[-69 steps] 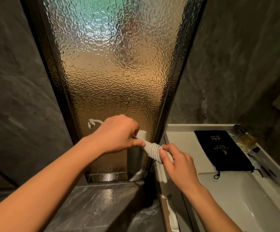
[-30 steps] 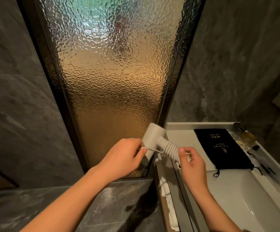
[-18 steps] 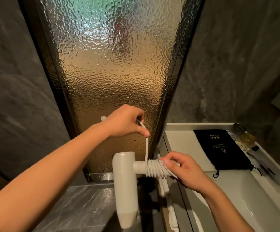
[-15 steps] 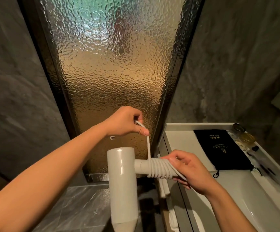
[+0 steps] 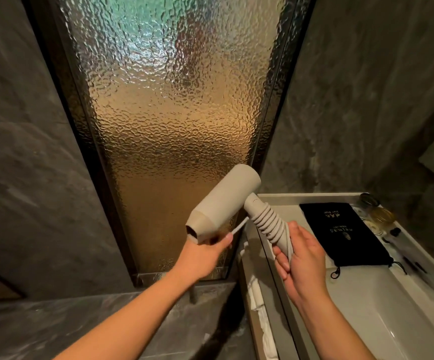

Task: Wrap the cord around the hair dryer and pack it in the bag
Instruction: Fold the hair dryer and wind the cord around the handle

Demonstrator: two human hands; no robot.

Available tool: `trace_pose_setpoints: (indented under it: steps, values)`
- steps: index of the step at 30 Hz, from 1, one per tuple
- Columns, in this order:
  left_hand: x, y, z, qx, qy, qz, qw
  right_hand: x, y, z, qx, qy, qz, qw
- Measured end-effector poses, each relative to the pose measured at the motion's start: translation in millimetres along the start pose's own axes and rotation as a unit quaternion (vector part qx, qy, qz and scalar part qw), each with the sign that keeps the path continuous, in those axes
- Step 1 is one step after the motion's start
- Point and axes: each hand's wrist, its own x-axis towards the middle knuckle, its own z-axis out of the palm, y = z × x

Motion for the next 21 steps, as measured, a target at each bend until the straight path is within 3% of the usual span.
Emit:
trace_pose_setpoints:
  steps: [5, 10, 13, 17, 21]
  values:
    - [-15.0, -21.3, 8.9, 0.079, -0.006, 0.015, 0.997, 0.1, 23.2, -1.5, -0.063, 0.077, -0.014, 0.995]
    - [-20.4, -8.2, -18.8, 0.218, 0.007, 0.102, 0.971, 10.4, 32.2, -15.0, -0.224, 0.116, -0.060, 0.966]
    - [-16.5, 14.0, -37.7, 0.302, 0.004, 0.172, 0.938, 7.8, 31.6, -16.3, -0.314, 0.076, -0.106, 0.941]
    - [-3.3, 43.3, -55.3, 0.430, 0.000, 0.245, 0.869, -1.8, 30.4, -14.2, -0.431, -0.020, -0.136, 0.892]
    - [19.2, 66.9, -72.2, 0.488, -0.038, 0.301, 0.818, -7.4, 20.7, -12.7, -0.458, -0.119, -0.133, 0.871]
